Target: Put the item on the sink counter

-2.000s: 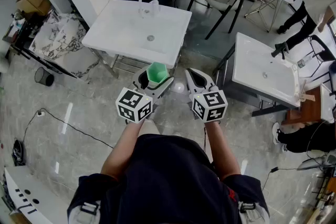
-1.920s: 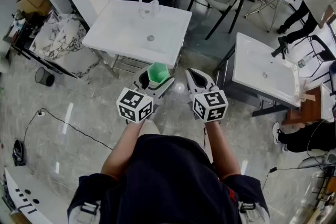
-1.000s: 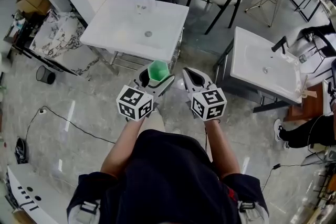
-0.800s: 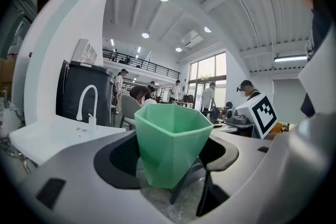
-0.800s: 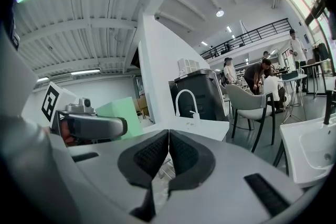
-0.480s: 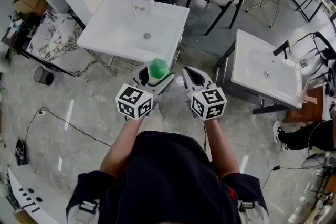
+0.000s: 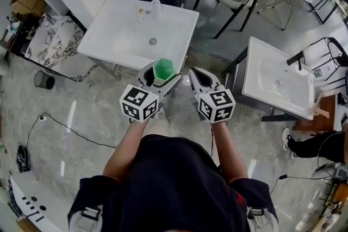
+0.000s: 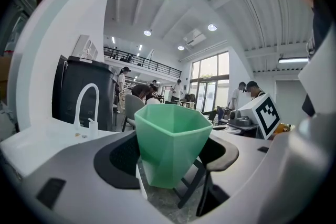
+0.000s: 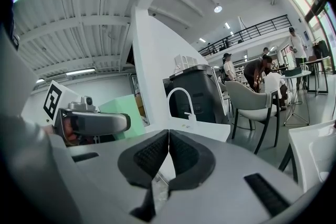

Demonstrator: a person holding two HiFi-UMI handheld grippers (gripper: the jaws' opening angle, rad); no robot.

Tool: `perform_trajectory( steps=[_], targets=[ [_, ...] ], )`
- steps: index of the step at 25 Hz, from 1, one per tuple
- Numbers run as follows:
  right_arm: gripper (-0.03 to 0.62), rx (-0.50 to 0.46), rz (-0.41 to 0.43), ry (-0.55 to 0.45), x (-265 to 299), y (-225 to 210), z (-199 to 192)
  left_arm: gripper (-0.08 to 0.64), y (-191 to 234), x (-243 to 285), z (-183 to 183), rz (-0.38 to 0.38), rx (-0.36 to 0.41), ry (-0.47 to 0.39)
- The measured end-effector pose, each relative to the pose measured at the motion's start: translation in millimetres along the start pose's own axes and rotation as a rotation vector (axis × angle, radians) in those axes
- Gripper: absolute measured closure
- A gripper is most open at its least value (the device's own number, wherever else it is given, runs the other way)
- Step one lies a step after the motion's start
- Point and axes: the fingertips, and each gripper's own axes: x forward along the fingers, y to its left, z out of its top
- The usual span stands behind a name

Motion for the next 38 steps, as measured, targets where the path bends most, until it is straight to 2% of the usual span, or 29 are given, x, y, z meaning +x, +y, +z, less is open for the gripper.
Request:
perform_trajectory(
  steps=[20, 26, 38],
  targets=[
    [0.557, 0.060, -0.078, 0.000, 95.2, -36.9, 43.4, 0.229, 86.2, 54.3, 36.5, -0.100, 0.003, 0.026],
    [0.558, 0.064, -0.090, 0.014, 121.7, -40.7, 47.4, 0.229, 108.1, 63.2, 35.6, -0.123, 0.012, 0.046],
    [0.557, 0.087, -0.099, 0.029, 170.8, -37.0, 47.5, 0.229, 153.4, 65.5, 34.0, -0.151, -0.018, 0.051]
  ],
)
